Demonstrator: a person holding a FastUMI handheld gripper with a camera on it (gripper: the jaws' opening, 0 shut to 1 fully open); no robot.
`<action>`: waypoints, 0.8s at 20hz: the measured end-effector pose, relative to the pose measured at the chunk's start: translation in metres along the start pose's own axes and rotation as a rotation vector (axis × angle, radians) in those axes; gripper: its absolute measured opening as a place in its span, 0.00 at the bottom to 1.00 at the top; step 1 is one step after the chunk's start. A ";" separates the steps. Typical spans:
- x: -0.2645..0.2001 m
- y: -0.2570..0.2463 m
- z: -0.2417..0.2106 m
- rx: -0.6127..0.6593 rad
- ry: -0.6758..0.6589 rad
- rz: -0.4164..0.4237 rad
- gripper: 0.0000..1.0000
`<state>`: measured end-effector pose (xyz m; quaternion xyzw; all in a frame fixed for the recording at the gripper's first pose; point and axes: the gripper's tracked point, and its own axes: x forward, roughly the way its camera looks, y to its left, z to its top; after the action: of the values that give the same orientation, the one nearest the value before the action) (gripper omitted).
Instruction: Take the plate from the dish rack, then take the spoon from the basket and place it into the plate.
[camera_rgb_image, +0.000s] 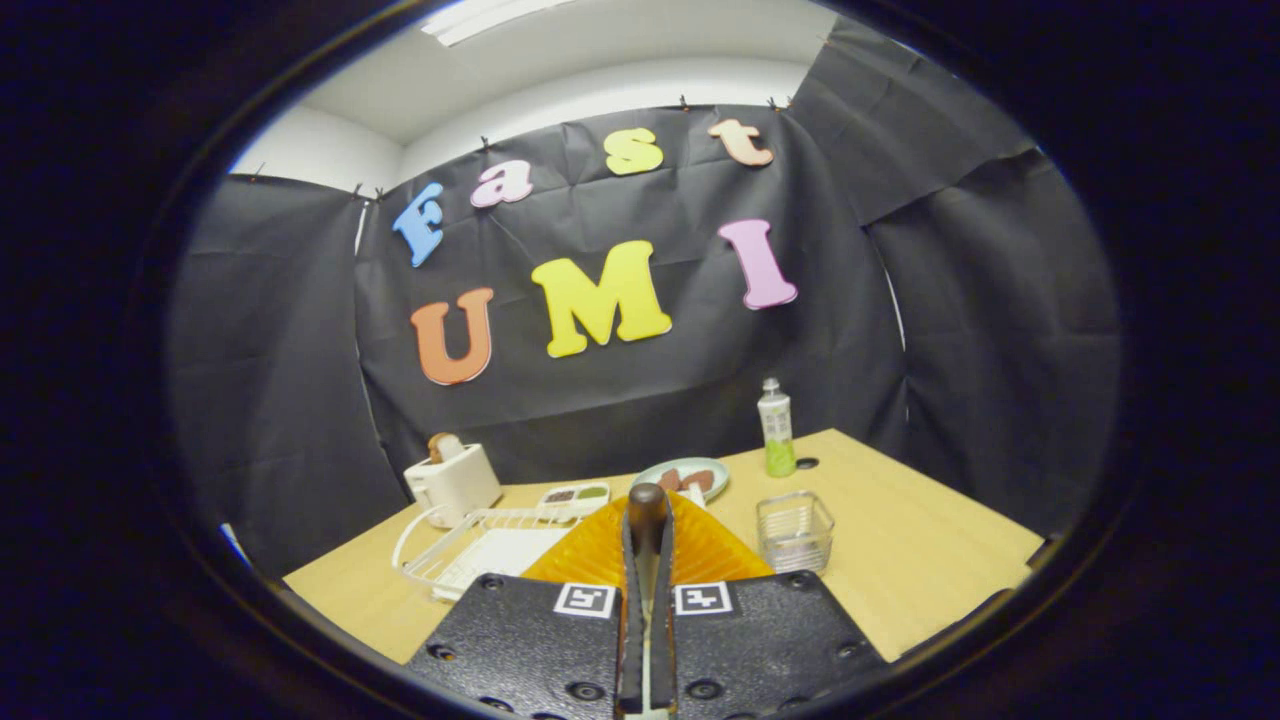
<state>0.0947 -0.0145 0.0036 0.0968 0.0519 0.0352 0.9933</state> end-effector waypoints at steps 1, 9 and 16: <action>-0.001 0.009 -0.013 0.007 0.020 0.015 0.08; -0.010 0.048 -0.081 0.100 0.102 0.091 0.08; -0.012 0.042 -0.104 0.144 0.168 0.082 0.16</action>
<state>0.0690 0.0452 -0.0885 0.1668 0.1335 0.0802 0.9736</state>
